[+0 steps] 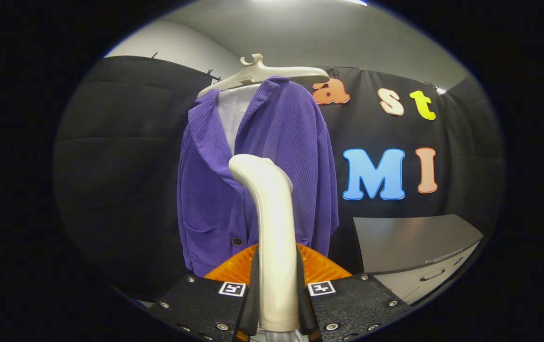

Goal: Iron the clothes twice with a garment steamer, once on the left side and once on the right side.

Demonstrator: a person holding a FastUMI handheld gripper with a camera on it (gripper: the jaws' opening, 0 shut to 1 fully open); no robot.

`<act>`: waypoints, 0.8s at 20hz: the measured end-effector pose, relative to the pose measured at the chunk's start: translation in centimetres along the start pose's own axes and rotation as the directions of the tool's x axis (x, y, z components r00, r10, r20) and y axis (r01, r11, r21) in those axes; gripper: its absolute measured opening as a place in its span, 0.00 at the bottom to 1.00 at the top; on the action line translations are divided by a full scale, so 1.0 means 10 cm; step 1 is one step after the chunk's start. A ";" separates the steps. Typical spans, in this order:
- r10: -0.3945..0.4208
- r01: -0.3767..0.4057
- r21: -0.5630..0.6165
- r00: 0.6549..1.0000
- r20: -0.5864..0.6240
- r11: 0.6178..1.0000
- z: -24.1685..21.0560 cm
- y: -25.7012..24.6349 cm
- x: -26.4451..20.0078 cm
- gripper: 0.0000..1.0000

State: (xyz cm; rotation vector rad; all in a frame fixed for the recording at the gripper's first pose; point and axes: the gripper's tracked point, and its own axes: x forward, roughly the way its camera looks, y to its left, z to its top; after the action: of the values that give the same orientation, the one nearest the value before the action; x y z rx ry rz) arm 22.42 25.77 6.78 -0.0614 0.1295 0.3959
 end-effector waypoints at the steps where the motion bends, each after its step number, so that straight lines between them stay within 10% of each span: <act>1: -0.003 0.003 0.001 1.000 -0.011 1.000 -0.06 0.00 0.00 0.33; 16: -0.050 0.051 0.003 0.988 -0.148 0.999 -1.01 0.09 -0.16 0.33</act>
State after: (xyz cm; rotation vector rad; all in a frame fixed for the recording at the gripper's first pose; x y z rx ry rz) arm 19.46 25.09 -3.07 -0.0871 0.2748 0.3403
